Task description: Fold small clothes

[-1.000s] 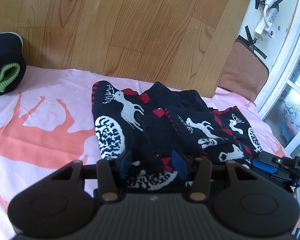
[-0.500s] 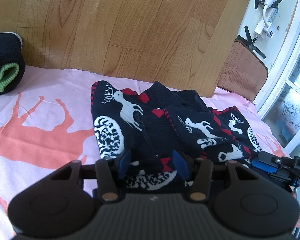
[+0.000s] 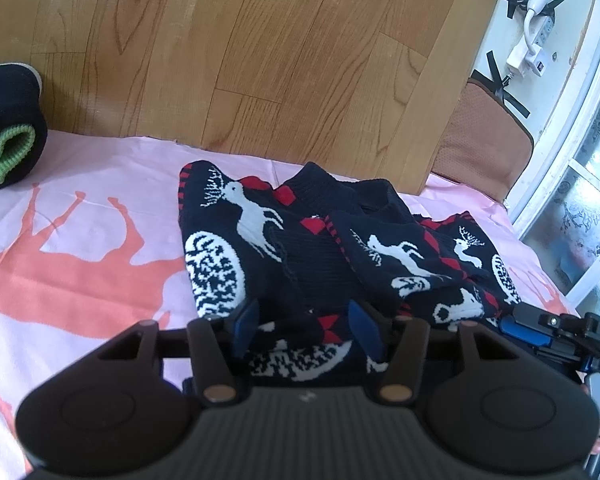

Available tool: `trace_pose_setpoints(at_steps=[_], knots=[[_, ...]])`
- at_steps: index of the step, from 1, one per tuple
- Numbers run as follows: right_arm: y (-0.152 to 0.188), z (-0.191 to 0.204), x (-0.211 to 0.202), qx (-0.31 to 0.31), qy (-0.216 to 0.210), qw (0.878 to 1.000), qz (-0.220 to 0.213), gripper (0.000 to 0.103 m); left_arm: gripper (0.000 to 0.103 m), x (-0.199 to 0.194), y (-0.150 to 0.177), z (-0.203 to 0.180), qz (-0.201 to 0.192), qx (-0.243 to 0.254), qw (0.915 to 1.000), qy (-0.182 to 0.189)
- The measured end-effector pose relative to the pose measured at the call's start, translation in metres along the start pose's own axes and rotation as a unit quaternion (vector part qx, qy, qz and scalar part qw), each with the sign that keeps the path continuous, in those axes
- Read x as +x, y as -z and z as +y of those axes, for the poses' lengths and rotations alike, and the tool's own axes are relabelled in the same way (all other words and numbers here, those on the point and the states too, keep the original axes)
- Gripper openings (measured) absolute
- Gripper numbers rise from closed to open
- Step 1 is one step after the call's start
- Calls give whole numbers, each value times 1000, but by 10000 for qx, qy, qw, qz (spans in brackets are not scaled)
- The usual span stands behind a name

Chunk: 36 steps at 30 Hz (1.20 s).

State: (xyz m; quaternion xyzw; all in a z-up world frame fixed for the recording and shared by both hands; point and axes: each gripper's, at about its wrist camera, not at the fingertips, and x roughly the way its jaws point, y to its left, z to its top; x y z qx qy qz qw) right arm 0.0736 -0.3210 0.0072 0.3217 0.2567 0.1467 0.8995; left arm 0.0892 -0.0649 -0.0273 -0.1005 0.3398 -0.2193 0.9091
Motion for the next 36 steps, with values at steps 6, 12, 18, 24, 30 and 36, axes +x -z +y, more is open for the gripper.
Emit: trace_pose_setpoints(at_steps=[6, 12, 18, 24, 30, 36], knots=[[0, 0, 0, 1, 0, 10000, 0, 48, 52, 0, 0, 0, 0, 7, 10000, -2], [0, 0, 0, -1, 2, 10000, 2, 48, 52, 1, 0, -2, 14, 82, 10000, -17], [0, 0, 1, -2, 3, 10000, 4, 48, 55, 1, 0, -2, 30, 136, 9999, -2], [0, 0, 0, -4, 4, 10000, 6, 48, 55, 2, 0, -4, 45, 191, 9998, -26], [0, 0, 1, -3, 3, 10000, 7, 48, 55, 2, 0, -3, 37, 124, 9999, -11], [0, 1, 1, -5, 4, 10000, 9, 48, 55, 0, 0, 1, -1, -65, 10000, 24]])
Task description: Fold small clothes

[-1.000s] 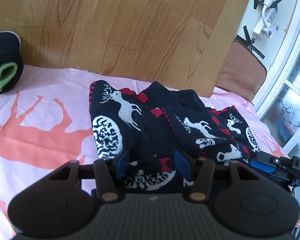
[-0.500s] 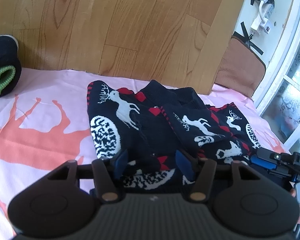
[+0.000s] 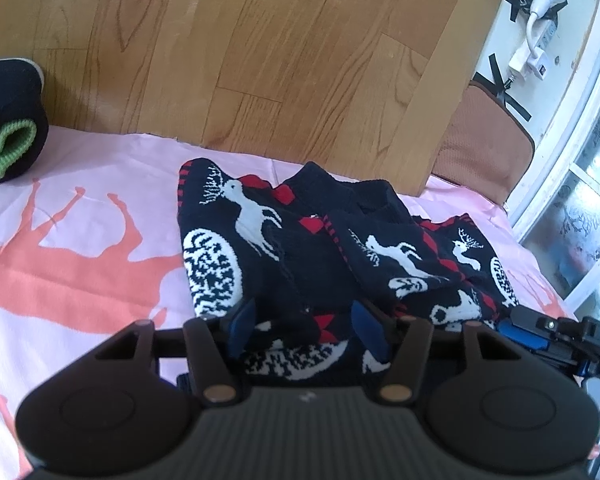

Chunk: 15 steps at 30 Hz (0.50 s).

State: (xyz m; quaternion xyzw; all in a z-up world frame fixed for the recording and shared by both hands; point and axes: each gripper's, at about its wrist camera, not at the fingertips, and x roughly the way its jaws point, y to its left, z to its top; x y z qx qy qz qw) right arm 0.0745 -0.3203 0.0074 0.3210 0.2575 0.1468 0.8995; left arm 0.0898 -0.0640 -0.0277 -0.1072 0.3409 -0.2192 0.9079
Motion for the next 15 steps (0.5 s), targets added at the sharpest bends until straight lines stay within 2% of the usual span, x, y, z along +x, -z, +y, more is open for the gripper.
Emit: trace_pose_setpoints(at_steps=[6, 12, 15], knots=[[0, 0, 0, -1, 1, 10000, 2, 47, 55, 0, -1, -1, 6, -49, 10000, -26], [0, 0, 0, -1, 1, 10000, 3, 47, 56, 2, -2, -6, 82, 151, 9998, -81], [0, 0, 0, -1, 0, 10000, 3, 47, 60, 2, -2, -7, 105, 227, 9997, -54]])
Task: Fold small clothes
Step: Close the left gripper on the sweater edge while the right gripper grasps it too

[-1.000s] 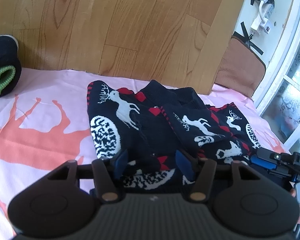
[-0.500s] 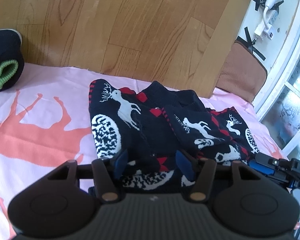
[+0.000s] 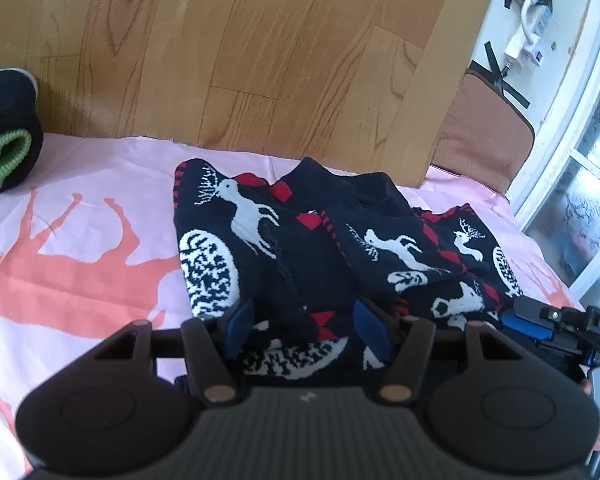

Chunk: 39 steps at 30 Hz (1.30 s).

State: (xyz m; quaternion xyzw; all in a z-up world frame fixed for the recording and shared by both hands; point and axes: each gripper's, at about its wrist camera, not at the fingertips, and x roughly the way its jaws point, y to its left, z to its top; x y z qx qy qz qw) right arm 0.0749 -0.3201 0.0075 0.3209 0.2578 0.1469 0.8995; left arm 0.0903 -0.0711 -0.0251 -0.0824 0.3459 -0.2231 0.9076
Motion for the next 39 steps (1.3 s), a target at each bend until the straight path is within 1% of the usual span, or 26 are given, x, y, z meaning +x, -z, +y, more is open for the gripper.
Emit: trace_pose_setpoints(at_steps=[6, 12, 14, 16, 17, 19, 21, 22, 24, 26, 30, 34, 39], knots=[[0, 0, 0, 0, 1, 10000, 1, 47, 71, 1, 0, -5, 51, 196, 9998, 64], [0, 0, 0, -2, 2, 10000, 3, 47, 72, 2, 0, -9, 99, 344, 9994, 9], [0, 0, 0, -1, 2, 10000, 3, 47, 74, 2, 0, -10, 111, 375, 9992, 9], [0, 0, 0, -2, 3, 10000, 5, 47, 86, 1, 0, -11, 99, 415, 9991, 58], [0, 0, 0, -2, 2, 10000, 4, 48, 90, 0, 0, -12, 78, 443, 9990, 57], [0, 0, 0, -2, 2, 10000, 5, 48, 103, -1, 0, -14, 41, 482, 9988, -34], [0, 0, 0, -3, 4, 10000, 6, 48, 103, 0, 0, -11, 64, 357, 9988, -323], [0, 0, 0, -3, 4, 10000, 6, 48, 103, 2, -1, -6, 144, 188, 9991, -348], [0, 0, 1, -3, 4, 10000, 6, 48, 103, 5, -4, 8, 232, -196, 9993, -237], [0, 0, 1, -3, 3, 10000, 5, 48, 103, 2, -3, 18, 126, -416, 9990, -96], [0, 0, 0, -1, 2, 10000, 7, 47, 103, 4, -4, 14, 150, -323, 9992, -203], [0, 0, 1, -3, 7, 10000, 7, 48, 103, 4, -4, 15, 117, -387, 9989, -237], [1, 0, 1, -78, 91, 9999, 34, 47, 103, 0, -4, 14, 32, -365, 9986, -375]])
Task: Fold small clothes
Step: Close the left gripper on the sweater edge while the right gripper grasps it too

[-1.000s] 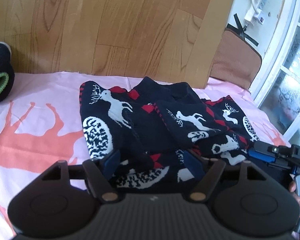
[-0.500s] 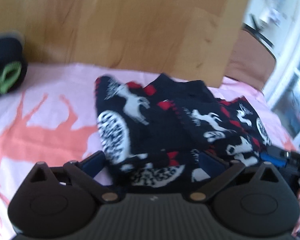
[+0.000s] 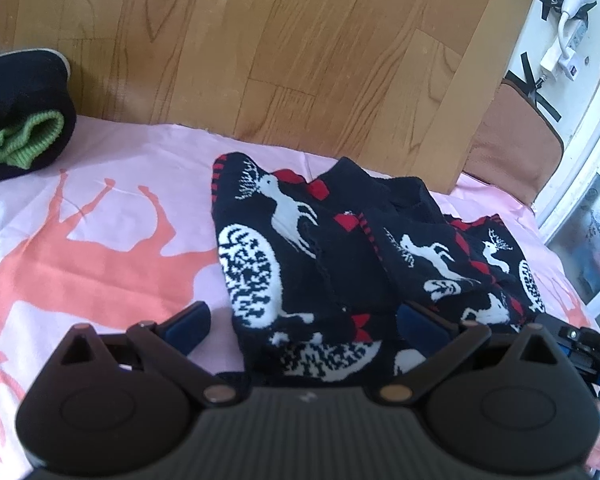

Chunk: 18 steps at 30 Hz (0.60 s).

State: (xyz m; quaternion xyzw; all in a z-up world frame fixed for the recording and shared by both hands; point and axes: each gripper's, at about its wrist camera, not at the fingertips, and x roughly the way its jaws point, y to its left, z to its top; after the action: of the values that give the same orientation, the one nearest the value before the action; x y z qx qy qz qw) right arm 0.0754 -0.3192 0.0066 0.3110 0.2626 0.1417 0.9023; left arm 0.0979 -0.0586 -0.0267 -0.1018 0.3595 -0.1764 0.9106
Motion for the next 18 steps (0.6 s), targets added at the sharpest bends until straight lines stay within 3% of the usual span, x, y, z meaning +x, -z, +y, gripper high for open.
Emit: trace_pose_setpoints(at_steps=[5, 8, 9, 12, 15, 18], knots=[[0, 5, -7, -76, 18, 10000, -53, 48, 102, -17, -3, 8, -357, -145, 9992, -87], [-16, 17, -21, -174, -281, 9994, -29, 48, 97, -36, -22, 17, -474, -487, 9973, 280], [-27, 24, -26, -392, -302, 9988, -53, 48, 97, -41, -33, 15, -560, -408, 9970, 358], [-67, 45, -20, -1228, -16, 9924, -31, 48, 97, -44, -74, -12, -833, 422, 9956, -42], [-105, 50, 20, -1798, 206, 9831, 272, 54, 97, -4, -107, -42, -521, 1181, 9914, -197], [-135, 31, 80, -1676, 580, 9814, 734, 56, 97, 56, -125, -52, 151, 1191, 9922, -328]])
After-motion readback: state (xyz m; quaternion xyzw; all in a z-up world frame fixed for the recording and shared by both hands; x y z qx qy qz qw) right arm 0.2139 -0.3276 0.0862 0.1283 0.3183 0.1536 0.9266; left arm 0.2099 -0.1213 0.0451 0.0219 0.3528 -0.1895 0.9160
